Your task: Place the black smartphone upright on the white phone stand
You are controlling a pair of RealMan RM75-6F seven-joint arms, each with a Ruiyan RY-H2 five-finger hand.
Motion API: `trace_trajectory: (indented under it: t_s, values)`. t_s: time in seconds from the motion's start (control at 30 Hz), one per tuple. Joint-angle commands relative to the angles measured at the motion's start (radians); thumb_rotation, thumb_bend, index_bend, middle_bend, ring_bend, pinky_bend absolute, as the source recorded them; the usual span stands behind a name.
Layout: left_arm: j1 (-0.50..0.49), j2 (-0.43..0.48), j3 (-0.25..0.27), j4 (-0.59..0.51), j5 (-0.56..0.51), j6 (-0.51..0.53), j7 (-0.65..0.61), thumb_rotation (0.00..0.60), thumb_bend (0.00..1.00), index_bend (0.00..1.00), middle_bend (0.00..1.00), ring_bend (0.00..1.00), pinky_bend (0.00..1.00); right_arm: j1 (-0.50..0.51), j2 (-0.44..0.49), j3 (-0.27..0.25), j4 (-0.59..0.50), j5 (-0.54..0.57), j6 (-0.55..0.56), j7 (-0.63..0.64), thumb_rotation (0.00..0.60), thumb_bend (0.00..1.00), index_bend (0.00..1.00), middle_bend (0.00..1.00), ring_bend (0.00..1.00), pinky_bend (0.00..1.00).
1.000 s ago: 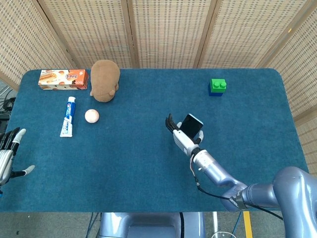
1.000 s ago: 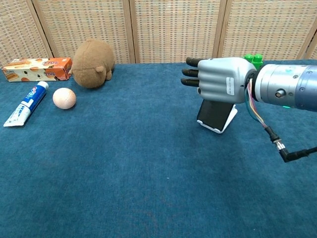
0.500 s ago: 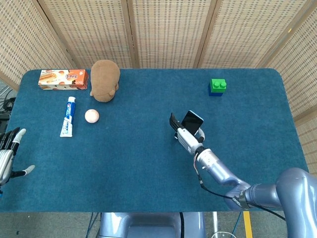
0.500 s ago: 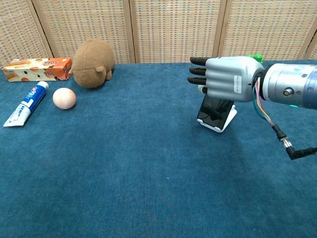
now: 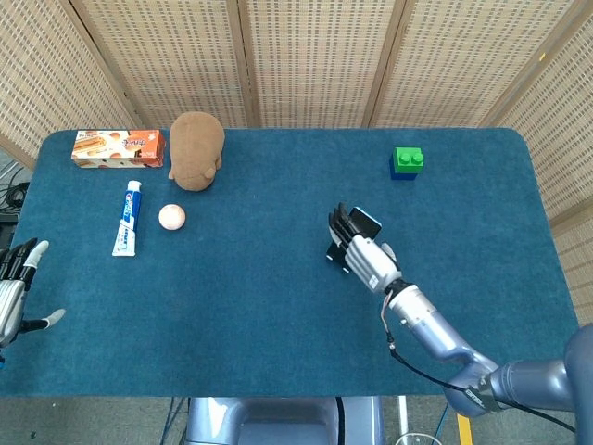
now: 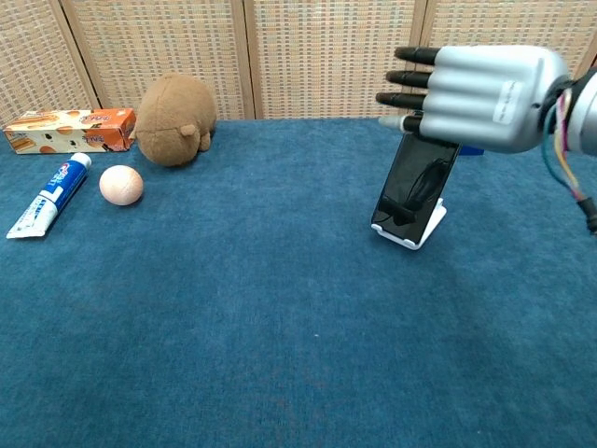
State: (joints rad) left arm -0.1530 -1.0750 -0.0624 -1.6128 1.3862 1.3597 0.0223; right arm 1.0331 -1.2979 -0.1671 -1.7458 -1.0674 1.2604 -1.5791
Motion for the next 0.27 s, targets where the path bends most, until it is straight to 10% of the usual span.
trace_trajectory:
  t_s: [0.03, 0.27]
  values:
    - [0.012, 0.009, 0.006, -0.003, 0.024, 0.026, -0.021, 0.600, 0.00, 0.00, 0.00, 0.00, 0.00, -0.203, 0.164, -0.054, -0.148, -0.168, 0.224, 0.326, 0.600, 0.35, 0.00, 0.00, 0.00, 0.01]
    - [0.028, 0.012, 0.014, 0.002, 0.060, 0.066, -0.040, 0.600, 0.00, 0.00, 0.00, 0.00, 0.00, -0.505, 0.185, -0.102, -0.041, -0.286, 0.452, 0.900, 0.600, 0.29, 0.00, 0.00, 0.00, 0.01]
